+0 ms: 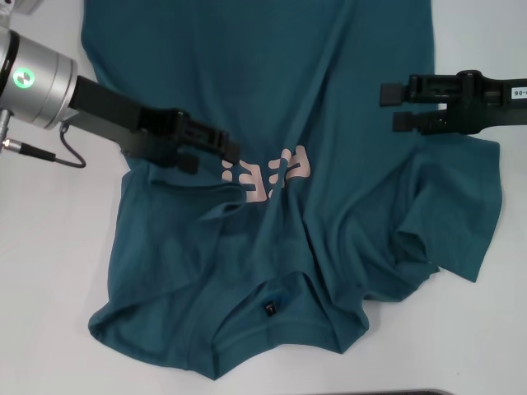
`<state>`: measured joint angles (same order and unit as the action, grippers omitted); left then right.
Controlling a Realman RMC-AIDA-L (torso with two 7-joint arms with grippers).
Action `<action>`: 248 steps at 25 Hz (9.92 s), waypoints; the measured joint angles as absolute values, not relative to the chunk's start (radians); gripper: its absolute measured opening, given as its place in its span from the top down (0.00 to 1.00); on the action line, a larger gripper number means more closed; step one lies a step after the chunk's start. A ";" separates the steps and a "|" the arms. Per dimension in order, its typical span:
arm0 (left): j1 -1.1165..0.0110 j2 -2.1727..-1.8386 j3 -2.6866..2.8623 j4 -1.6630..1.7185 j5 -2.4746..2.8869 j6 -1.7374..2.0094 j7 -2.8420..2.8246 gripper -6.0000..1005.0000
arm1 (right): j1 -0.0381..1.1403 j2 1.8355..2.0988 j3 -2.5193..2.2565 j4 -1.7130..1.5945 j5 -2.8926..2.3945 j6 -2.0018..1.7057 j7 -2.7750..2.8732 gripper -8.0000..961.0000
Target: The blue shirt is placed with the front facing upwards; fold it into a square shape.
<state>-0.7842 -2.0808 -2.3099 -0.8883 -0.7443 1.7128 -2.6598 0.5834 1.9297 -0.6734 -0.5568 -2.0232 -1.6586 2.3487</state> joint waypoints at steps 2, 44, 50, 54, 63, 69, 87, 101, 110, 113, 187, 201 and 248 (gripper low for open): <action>-0.784 -2.074 -2.306 -0.871 -0.736 1.703 -2.667 0.16 | 0.583 1.930 -0.673 -0.557 -2.023 -1.658 2.349 0.02; -0.780 -2.043 -2.321 -0.710 -0.597 1.465 -2.783 0.16 | 0.580 1.927 -0.673 -0.560 -2.023 -1.657 2.359 0.02; -0.804 -2.059 -2.334 -0.701 -0.678 1.478 -2.735 0.16 | 0.580 1.927 -0.673 -0.560 -2.023 -1.657 2.359 0.02; -0.791 -2.033 -2.408 -0.692 -0.851 1.571 -2.635 0.16 | 0.580 1.924 -0.673 -0.557 -2.023 -1.657 2.359 0.02; -0.664 -1.966 -2.470 -0.734 -0.919 1.741 -2.457 0.16 | 0.577 1.922 -0.673 -0.560 -2.023 -1.657 2.341 0.02; -0.549 -2.019 -2.490 -0.799 -0.970 1.981 -1.956 0.17 | 0.579 1.923 -0.673 -0.566 -2.018 -1.651 2.227 0.02; -0.449 -2.063 -2.686 -0.745 -1.024 1.984 -1.984 0.17 | 0.492 1.825 -0.543 -0.665 -2.344 -1.786 2.319 0.02; -0.453 -2.069 -2.688 -0.744 -1.063 1.977 -1.988 0.16 | 0.383 1.845 -0.398 -0.658 -2.350 -1.775 2.374 0.02; -0.451 -2.069 -2.688 -0.744 -1.067 1.972 -1.993 0.16 | 0.393 1.845 -0.396 -0.658 -2.370 -1.762 2.381 0.02; -0.449 -2.069 -2.688 -0.744 -1.067 1.971 -1.996 0.16 | 0.394 1.845 -0.392 -0.658 -2.366 -1.765 2.379 0.02; -0.456 -2.068 -2.689 -0.745 -1.068 1.968 -2.011 0.16 | 0.473 1.900 -0.491 -0.580 -2.365 -1.572 2.393 0.04; -0.459 -2.066 -2.689 -0.745 -1.087 1.973 -2.025 0.17 | 0.480 1.899 -0.496 -0.610 -2.368 -1.605 2.379 0.20; -0.446 -2.043 -2.736 -0.753 -1.088 1.973 -2.063 0.17 | 0.579 1.881 -0.455 -0.810 -2.393 -1.818 2.468 0.98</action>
<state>-0.4464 -2.0432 -2.7357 -0.7531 -1.0875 1.9727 -2.0625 0.5786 1.8814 -0.4553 -0.8101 -2.3929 -1.8185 2.4682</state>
